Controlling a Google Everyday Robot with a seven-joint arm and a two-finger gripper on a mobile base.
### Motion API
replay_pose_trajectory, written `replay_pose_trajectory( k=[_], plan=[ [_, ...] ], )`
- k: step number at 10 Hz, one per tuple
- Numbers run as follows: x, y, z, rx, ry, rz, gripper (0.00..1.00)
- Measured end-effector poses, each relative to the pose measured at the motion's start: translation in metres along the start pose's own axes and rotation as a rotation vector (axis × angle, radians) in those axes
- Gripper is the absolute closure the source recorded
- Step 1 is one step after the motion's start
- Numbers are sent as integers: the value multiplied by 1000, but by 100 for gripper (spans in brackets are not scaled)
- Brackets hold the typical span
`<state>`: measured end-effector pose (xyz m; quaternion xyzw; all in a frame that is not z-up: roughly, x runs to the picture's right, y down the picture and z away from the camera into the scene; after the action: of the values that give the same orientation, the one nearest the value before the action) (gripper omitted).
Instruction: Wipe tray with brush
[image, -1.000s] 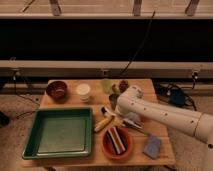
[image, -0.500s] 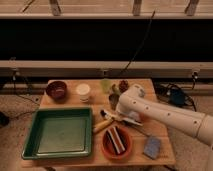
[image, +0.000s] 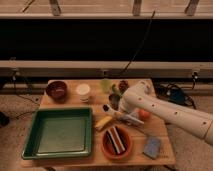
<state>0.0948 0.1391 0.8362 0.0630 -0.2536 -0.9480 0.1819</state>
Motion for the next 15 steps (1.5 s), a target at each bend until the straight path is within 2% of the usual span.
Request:
replay_pose_trajectory(
  k=[2,4,8,9,13,15],
  plan=[
    [4,5,-20,-20,-12,-26,100],
    [14,4,-45,-49,-41,-83,100],
    [32,11,-67,-100,-104,-147,100],
    [33,14,-74,-108,-109,-154,100],
    [49,14,-125,-136,-93,-217,100],
    [59,1,-141,-132,-106,-317,100]
  ],
)
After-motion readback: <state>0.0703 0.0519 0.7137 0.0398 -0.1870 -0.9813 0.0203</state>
